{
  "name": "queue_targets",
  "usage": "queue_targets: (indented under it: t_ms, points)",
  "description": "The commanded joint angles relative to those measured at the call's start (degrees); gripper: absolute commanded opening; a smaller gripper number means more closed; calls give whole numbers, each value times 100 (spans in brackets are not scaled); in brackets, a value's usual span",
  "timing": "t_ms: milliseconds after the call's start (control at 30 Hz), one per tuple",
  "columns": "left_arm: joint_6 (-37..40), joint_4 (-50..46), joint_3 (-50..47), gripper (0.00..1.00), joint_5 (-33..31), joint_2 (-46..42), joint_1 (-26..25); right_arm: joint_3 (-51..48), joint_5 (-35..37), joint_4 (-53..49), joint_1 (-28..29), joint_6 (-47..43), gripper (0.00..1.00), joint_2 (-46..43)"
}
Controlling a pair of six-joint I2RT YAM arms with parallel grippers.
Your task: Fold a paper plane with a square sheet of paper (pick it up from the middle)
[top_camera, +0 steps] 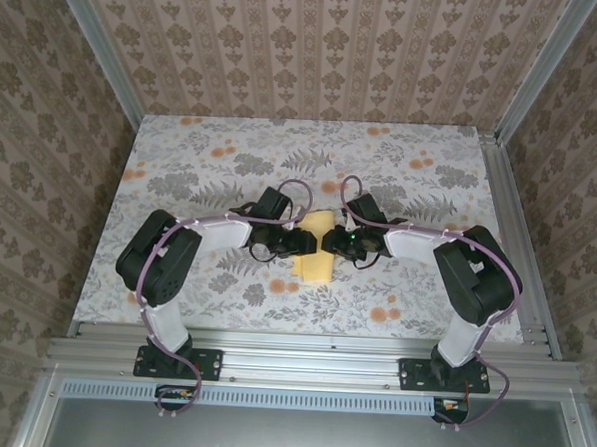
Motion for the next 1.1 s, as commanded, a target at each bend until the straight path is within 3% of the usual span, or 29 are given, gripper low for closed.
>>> queue_targets:
  t_ms: [0, 233, 1067]
  points:
    - [355, -557, 236, 50, -212, -413, -16, 114, 277, -30, 24, 172, 35, 129]
    - [469, -772, 5, 54, -317, -582, 107, 87, 388, 92, 48, 577, 35, 254]
    - [-14, 317, -687, 53, -43, -178, -23, 161, 1038, 222, 293, 1759, 39, 160]
